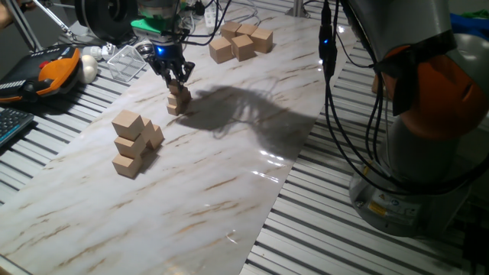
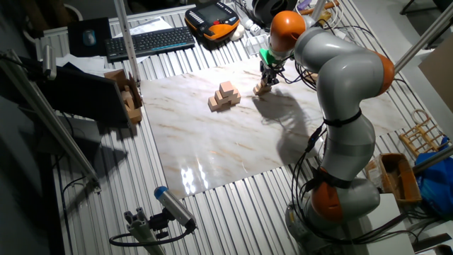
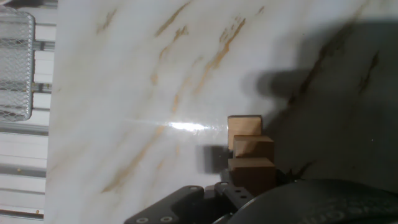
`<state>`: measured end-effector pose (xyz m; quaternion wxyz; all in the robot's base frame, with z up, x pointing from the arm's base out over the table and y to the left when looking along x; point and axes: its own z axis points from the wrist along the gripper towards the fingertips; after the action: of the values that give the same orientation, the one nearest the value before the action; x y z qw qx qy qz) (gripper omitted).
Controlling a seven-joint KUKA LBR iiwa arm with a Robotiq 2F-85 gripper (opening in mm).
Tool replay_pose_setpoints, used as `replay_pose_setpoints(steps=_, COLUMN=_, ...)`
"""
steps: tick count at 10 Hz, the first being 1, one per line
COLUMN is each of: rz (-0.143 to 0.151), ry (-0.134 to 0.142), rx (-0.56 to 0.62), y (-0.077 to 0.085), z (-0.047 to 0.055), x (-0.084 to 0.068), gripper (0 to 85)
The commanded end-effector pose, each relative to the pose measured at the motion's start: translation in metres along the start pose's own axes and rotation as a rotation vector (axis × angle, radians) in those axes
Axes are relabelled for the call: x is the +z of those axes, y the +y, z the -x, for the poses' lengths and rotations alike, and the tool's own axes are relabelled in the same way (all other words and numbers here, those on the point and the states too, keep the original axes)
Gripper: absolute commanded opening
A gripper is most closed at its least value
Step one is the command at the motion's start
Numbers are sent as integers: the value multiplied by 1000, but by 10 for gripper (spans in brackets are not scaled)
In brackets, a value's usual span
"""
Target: Stack the blocks into a pyramid shape
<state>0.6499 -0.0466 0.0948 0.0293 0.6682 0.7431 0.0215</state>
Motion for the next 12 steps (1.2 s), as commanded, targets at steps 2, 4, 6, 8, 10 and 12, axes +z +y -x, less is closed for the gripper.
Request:
replay_pose_setpoints(steps=2, rz=-1, ry=0, rx=-1, y=0, z=0, x=1, gripper=0)
replay_pose_setpoints(steps=4, rz=-4, ry=2, rx=1, y=0, z=0, x=1, gripper=0)
replay_pose_setpoints(steps=6, rz=-5, ry=6, rx=6, y=0, z=0, x=2, gripper=0)
replay_pose_setpoints(steps=8, rz=-5, ry=6, rx=11, y=-1, z=0, x=2, gripper=0)
replay_pose_setpoints(steps=10, rz=-4, ry=3, rx=10, y=-1, z=0, x=2, gripper=0)
replay_pose_setpoints(steps=12, rz=-3, ry=3, rx=12, y=-1, z=0, x=3, gripper=0)
